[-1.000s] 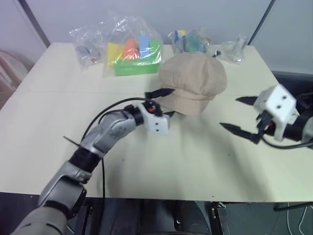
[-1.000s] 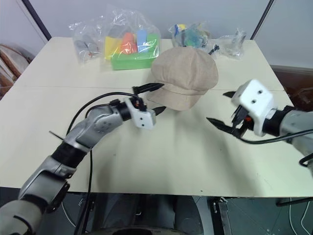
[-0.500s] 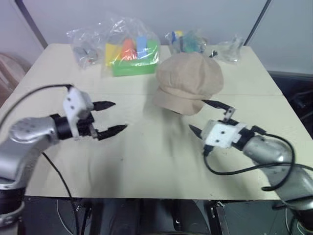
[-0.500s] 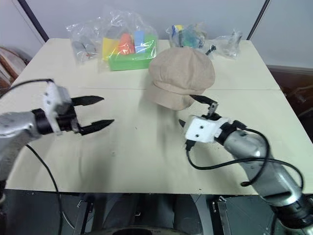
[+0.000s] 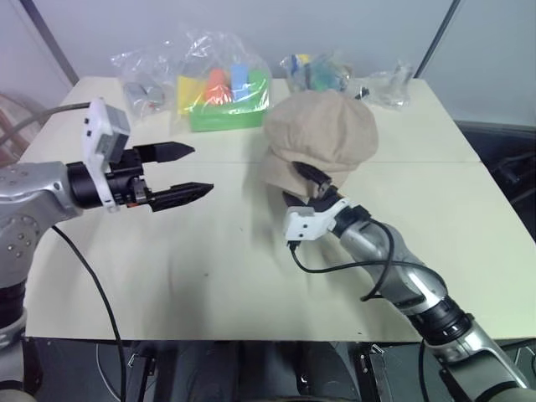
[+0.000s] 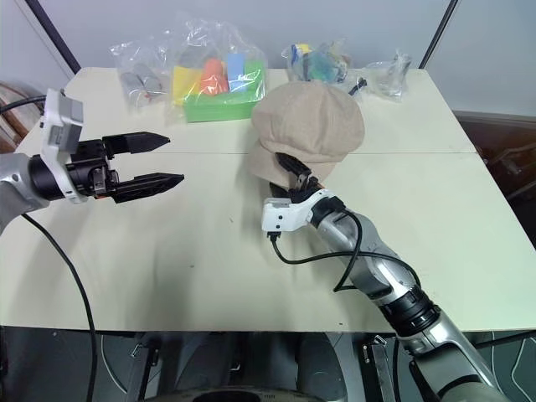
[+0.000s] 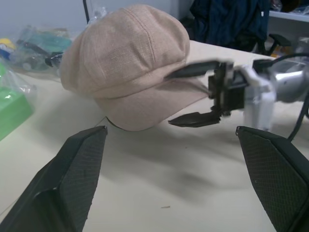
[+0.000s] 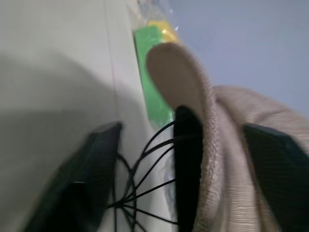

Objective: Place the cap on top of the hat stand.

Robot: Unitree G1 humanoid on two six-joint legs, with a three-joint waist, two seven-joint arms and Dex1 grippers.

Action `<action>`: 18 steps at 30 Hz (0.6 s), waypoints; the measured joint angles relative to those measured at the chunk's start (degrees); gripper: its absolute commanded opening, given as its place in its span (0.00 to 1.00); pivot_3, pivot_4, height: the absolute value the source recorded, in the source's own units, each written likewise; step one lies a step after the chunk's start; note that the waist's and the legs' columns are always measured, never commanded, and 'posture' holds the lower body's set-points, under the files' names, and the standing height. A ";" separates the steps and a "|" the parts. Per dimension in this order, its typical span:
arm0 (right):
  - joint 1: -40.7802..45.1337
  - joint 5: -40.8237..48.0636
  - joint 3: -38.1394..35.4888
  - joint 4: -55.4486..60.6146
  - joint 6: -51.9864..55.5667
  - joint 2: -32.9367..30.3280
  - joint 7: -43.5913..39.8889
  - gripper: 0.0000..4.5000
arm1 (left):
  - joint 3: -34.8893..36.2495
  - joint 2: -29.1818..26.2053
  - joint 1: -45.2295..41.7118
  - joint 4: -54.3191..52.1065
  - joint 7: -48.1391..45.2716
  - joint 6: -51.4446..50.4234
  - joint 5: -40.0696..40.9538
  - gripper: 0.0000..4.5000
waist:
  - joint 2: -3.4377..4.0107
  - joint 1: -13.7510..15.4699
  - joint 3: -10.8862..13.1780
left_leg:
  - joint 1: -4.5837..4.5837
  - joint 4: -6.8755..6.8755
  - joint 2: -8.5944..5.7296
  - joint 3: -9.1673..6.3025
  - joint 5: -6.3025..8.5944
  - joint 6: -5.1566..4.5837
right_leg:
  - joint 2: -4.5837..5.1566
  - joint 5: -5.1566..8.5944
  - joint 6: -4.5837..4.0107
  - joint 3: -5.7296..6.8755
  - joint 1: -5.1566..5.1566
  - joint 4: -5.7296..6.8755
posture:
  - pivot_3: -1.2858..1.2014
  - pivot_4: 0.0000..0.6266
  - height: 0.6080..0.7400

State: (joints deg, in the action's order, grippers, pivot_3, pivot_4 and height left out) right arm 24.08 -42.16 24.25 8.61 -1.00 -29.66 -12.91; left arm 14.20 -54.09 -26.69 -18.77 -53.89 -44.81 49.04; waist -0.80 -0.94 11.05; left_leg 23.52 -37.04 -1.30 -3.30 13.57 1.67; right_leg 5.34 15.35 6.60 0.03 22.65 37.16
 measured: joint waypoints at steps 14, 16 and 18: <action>0.54 10.52 -10.27 2.47 -8.29 -4.90 -4.33 0.01 | -1.38 1.89 -1.42 2.24 0.29 1.14 -2.48 1.00 | 0.00 0.09 0.02 | -0.02 -0.01 0.02 0.00 0.00 0.00 | -0.01 0.00 0.00 -0.03 -0.04 -0.01 | 0.52 0.24 1.00; 2.64 14.80 -12.45 0.08 -14.18 -8.54 -5.77 0.01 | -1.38 1.94 -1.44 2.81 0.21 1.54 -2.76 1.00 | 0.00 0.02 0.02 | -0.02 0.00 0.02 0.01 0.00 0.00 | 0.00 0.00 0.00 -0.03 -0.03 -0.02 | 0.52 0.24 1.00; 4.69 17.35 -13.39 -4.67 -21.57 -11.46 -6.36 0.01 | -1.38 2.37 -1.56 3.44 0.22 1.55 -2.78 1.00 | 0.00 -0.08 0.02 | -0.04 0.01 0.04 0.02 0.00 -0.01 | 0.00 0.00 0.00 -0.03 -0.04 -0.02 | 0.52 0.24 1.00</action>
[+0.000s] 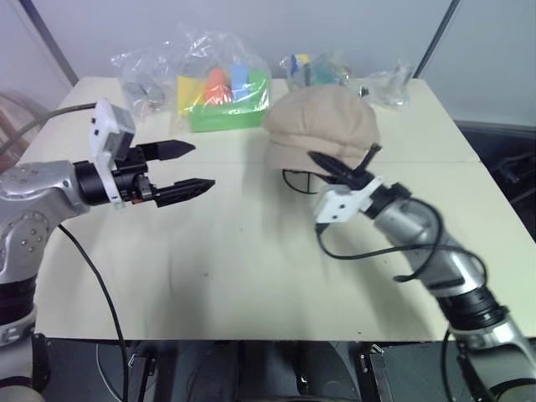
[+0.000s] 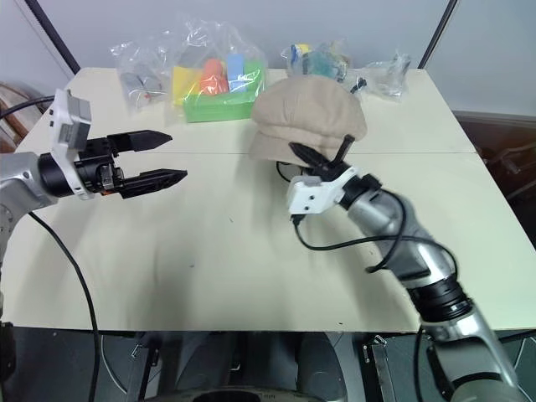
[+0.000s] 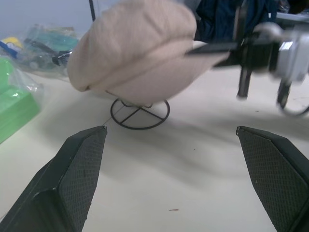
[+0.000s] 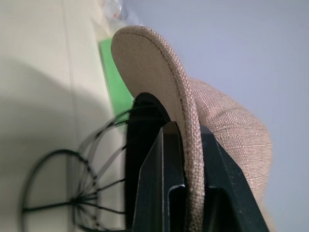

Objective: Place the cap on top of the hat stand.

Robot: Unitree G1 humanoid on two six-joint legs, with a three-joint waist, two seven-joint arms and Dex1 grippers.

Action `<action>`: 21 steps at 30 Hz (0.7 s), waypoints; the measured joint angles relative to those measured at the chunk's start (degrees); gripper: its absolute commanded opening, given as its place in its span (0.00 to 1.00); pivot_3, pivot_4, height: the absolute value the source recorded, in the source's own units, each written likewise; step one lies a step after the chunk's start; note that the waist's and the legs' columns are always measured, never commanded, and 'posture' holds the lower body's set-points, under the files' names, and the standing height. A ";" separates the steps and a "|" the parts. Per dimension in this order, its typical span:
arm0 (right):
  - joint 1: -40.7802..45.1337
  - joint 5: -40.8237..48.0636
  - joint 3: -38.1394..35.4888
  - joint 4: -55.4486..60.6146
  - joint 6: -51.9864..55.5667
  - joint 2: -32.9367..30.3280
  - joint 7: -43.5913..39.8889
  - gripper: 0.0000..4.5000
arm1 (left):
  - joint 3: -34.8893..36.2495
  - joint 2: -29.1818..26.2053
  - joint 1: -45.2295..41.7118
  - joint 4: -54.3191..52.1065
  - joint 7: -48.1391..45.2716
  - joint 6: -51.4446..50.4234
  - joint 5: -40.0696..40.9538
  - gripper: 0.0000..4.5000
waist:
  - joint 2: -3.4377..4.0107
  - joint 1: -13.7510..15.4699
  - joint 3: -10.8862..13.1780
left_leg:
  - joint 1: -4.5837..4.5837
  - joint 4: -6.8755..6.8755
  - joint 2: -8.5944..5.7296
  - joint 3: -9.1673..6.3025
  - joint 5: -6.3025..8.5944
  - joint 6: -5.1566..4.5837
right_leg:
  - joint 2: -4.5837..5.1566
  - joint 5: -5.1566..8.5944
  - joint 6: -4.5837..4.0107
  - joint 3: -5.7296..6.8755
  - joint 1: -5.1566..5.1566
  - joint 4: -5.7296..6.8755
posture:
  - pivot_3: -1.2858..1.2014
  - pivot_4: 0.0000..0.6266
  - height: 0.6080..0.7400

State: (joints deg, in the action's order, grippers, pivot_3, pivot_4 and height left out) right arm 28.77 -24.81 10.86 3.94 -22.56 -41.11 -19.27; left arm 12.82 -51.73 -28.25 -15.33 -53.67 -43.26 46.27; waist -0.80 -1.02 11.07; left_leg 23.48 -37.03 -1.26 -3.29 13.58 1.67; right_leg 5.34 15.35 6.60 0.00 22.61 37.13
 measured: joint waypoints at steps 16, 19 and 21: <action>11.06 -5.31 5.13 -39.07 -30.72 0.21 7.18 0.33 | 0.39 0.20 -1.06 -0.64 0.12 -1.01 1.80 1.00 | -0.01 -0.21 0.02 | -0.06 0.03 0.01 0.04 -0.02 0.03 | -0.01 -0.01 -0.02 -0.07 -0.03 0.00 | 0.52 0.24 1.00; 10.07 -5.18 5.08 -38.76 -29.84 0.16 5.97 0.68 | 0.38 0.16 -1.15 -0.64 0.08 -1.07 1.79 1.00 | -0.01 -0.13 0.02 | -0.06 0.03 0.00 0.04 -0.01 0.03 | 0.00 -0.01 -0.01 -0.08 -0.03 -0.02 | 0.52 0.24 1.00; 8.43 -4.85 4.67 -36.90 -28.86 -0.18 5.46 0.87 | 0.34 0.16 -1.47 -0.62 0.03 -1.08 1.79 1.00 | -0.01 -0.07 0.02 | -0.05 0.03 0.00 0.04 -0.01 0.03 | 0.00 -0.01 -0.01 -0.07 -0.02 -0.02 | 0.52 0.24 1.00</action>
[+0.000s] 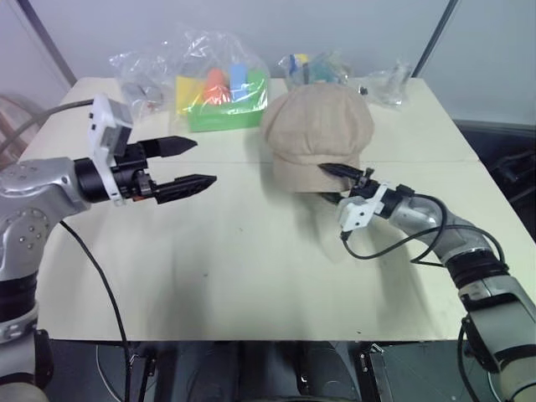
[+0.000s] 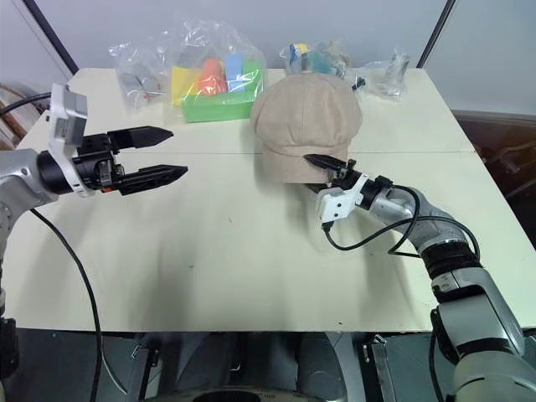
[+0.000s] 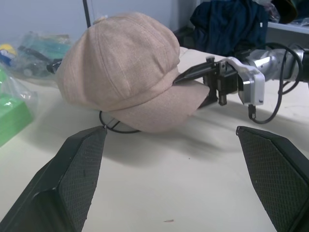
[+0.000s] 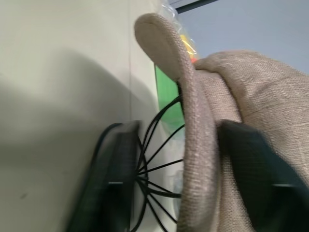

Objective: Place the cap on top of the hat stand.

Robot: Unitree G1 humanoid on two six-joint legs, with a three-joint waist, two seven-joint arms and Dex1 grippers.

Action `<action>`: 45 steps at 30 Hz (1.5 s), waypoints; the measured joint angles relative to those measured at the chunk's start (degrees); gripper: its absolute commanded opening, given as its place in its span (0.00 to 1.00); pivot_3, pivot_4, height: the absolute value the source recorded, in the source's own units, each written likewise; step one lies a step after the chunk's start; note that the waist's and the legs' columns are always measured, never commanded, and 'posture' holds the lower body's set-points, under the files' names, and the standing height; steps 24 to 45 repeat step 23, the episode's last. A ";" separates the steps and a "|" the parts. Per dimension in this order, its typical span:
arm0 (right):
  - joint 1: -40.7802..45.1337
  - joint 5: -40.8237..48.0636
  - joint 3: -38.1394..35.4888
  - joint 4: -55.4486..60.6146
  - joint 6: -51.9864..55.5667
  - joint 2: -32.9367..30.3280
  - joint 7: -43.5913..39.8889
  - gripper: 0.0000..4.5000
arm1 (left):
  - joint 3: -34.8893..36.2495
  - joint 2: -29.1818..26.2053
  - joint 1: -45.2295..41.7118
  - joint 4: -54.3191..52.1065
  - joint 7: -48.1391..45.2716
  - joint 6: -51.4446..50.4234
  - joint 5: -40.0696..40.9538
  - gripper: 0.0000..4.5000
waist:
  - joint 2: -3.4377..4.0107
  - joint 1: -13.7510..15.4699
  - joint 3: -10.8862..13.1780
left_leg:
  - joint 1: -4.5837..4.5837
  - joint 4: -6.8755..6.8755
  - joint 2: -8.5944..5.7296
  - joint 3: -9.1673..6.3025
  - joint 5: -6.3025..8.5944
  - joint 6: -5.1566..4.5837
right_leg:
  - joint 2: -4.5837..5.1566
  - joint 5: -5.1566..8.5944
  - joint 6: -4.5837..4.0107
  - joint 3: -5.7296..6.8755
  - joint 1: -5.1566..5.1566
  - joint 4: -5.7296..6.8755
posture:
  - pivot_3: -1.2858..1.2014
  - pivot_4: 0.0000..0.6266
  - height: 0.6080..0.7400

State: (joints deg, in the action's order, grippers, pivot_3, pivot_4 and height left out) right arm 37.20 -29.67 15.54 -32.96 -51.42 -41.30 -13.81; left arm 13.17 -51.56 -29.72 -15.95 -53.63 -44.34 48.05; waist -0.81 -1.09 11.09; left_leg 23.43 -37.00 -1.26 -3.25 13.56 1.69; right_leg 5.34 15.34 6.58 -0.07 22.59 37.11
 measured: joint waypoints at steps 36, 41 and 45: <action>-12.59 76.13 -27.76 29.43 82.27 -31.06 -52.52 0.98 | 2.05 -1.90 -0.73 4.96 -3.69 2.45 -2.36 1.00 | 0.14 0.35 0.09 | 0.03 -0.02 0.17 0.14 0.06 -0.09 | 0.22 0.24 -0.43 0.00 -0.01 -0.19 | 0.52 0.24 1.00; -12.59 76.13 -27.76 29.43 82.27 -31.06 -52.52 0.98 | 2.05 -1.90 -0.73 4.96 -3.69 2.45 -2.36 1.00 | 0.14 0.35 0.09 | 0.03 -0.02 0.17 0.14 0.06 -0.09 | 0.22 0.24 -0.43 0.00 -0.01 -0.19 | 0.52 0.24 1.00; -12.59 76.13 -27.76 29.43 82.27 -31.06 -52.52 0.98 | 2.05 -1.90 -0.73 4.96 -3.69 2.45 -2.36 1.00 | 0.14 0.35 0.09 | 0.03 -0.02 0.17 0.14 0.06 -0.09 | 0.22 0.24 -0.43 0.00 -0.01 -0.19 | 0.52 0.24 1.00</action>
